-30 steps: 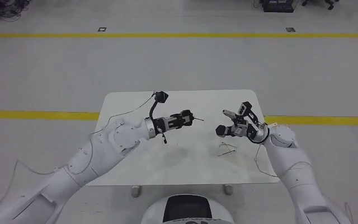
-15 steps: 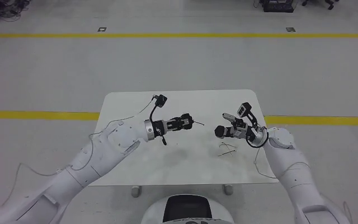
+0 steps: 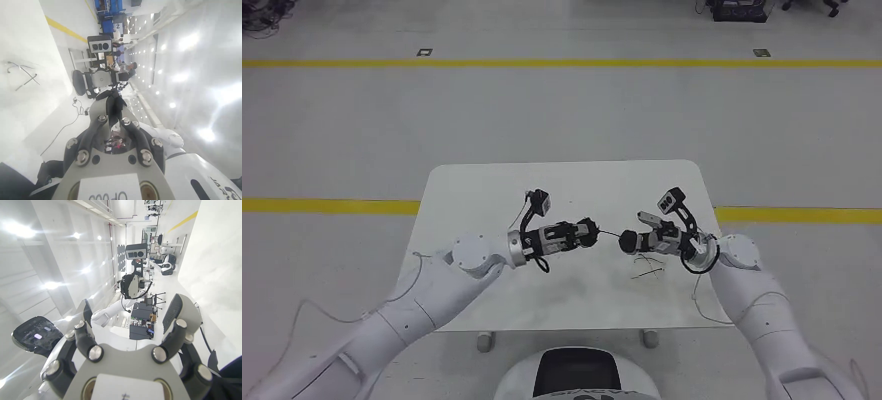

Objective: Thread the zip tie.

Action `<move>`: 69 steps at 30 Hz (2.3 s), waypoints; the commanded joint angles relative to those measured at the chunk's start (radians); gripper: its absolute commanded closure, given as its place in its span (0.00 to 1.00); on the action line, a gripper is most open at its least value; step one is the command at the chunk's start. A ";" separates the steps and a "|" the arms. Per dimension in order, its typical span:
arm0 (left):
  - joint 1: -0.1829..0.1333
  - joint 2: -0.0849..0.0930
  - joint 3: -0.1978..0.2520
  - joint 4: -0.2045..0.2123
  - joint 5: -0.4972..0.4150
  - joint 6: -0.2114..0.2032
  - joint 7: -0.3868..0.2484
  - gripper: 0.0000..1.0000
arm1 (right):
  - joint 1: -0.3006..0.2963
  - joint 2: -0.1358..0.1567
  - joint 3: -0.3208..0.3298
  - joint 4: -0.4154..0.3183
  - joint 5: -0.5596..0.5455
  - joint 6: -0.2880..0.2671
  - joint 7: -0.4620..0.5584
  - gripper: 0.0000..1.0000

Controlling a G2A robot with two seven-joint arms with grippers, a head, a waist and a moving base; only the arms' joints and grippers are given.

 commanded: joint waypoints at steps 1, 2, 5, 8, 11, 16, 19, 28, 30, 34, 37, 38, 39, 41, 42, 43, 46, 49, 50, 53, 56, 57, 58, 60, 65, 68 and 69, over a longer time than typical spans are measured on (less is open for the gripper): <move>-0.005 -0.004 -0.006 0.000 0.038 0.000 0.010 1.00 | 0.000 0.000 0.001 0.000 -0.001 0.000 0.000 0.00; -0.005 -0.004 -0.006 0.000 0.038 0.000 0.010 1.00 | 0.000 0.000 0.001 0.000 -0.001 0.000 0.000 0.00; -0.001 -0.005 -0.006 -0.002 0.042 0.003 0.019 1.00 | 0.000 0.000 0.001 0.000 -0.001 0.000 0.000 0.00; 0.018 -0.009 -0.007 -0.014 0.013 0.019 0.032 1.00 | -0.015 -0.001 -0.002 -0.015 0.015 0.020 -0.025 0.00; 0.032 -0.014 -0.013 -0.009 -0.024 0.033 0.036 1.00 | -0.029 -0.005 -0.001 -0.019 0.105 0.031 0.000 0.00; 0.046 -0.023 -0.026 -0.003 -0.066 0.036 0.035 1.00 | -0.043 0.001 -0.028 -0.049 0.189 0.029 0.000 0.00; 0.055 -0.029 -0.038 0.000 -0.105 0.028 0.038 1.00 | -0.049 0.001 -0.030 -0.062 0.181 0.037 -0.028 0.00; 0.064 -0.039 -0.061 0.019 -0.121 0.037 0.023 1.00 | -0.077 0.006 -0.018 -0.099 0.175 0.046 -0.041 0.58; 0.068 -0.040 -0.070 0.021 -0.125 0.041 0.020 1.00 | -0.076 0.007 -0.018 -0.097 0.174 0.047 -0.033 0.60; 0.075 -0.041 -0.083 0.021 -0.121 0.047 0.014 1.00 | -0.073 0.008 -0.016 -0.093 0.163 0.038 -0.025 0.69; 0.080 -0.042 -0.089 0.018 -0.106 0.054 0.009 1.00 | -0.072 0.008 -0.018 -0.091 0.162 0.033 -0.024 0.80; 0.082 -0.043 -0.091 0.017 -0.107 0.055 0.006 1.00 | -0.071 0.008 -0.019 -0.090 0.162 0.031 -0.024 0.81; 0.084 -0.044 -0.093 0.016 -0.106 0.057 0.001 1.00 | -0.070 0.007 -0.020 -0.090 0.162 0.029 -0.024 0.81; 0.086 -0.045 -0.096 0.016 -0.106 0.058 -0.003 1.00 | -0.069 0.006 -0.022 -0.088 0.165 0.026 -0.024 0.82; 0.087 -0.046 -0.098 0.016 -0.107 0.059 -0.005 1.00 | -0.068 0.006 -0.022 -0.087 0.165 0.025 -0.024 0.83; 0.088 -0.047 -0.100 0.017 -0.106 0.060 -0.007 1.00 | -0.067 0.006 -0.023 -0.086 0.165 0.024 -0.024 0.84; 0.091 -0.050 -0.105 0.018 -0.104 0.062 -0.011 1.00 | -0.066 0.006 -0.025 -0.082 0.163 0.022 -0.026 0.87; 0.095 -0.052 -0.112 0.019 -0.105 0.063 -0.018 1.00 | -0.066 0.006 -0.024 -0.077 0.162 0.020 -0.027 0.90; 0.096 -0.053 -0.114 0.020 -0.106 0.063 -0.020 1.00 | -0.066 0.006 -0.024 -0.075 0.162 0.020 -0.028 0.90; 0.099 -0.055 -0.119 0.021 -0.103 0.065 -0.030 1.00 | -0.066 0.006 -0.024 -0.073 0.161 0.020 -0.029 0.90; 0.102 -0.056 -0.123 0.021 -0.099 0.068 -0.035 1.00 | -0.065 0.006 -0.024 -0.073 0.160 0.019 -0.030 0.89; 0.104 -0.057 -0.125 0.021 -0.098 0.069 -0.037 1.00 | -0.065 0.006 -0.024 -0.073 0.161 0.019 -0.029 0.89; 0.105 -0.058 -0.126 0.021 -0.096 0.070 -0.038 1.00 | -0.065 0.006 -0.024 -0.073 0.161 0.019 -0.029 0.88; 0.107 -0.059 -0.128 0.021 -0.093 0.072 -0.042 1.00 | -0.065 0.006 -0.025 -0.072 0.162 0.019 -0.028 0.89; 0.110 -0.063 -0.133 0.022 -0.084 0.078 -0.049 1.00 | -0.066 0.006 -0.027 -0.070 0.160 0.017 -0.027 0.92; 0.112 -0.065 -0.137 0.022 -0.080 0.081 -0.052 1.00 | -0.066 0.006 -0.027 -0.070 0.159 0.017 -0.028 0.99; 0.112 -0.066 -0.138 0.022 -0.079 0.081 -0.053 1.00 | -0.067 0.006 -0.027 -0.070 0.159 0.017 -0.028 1.00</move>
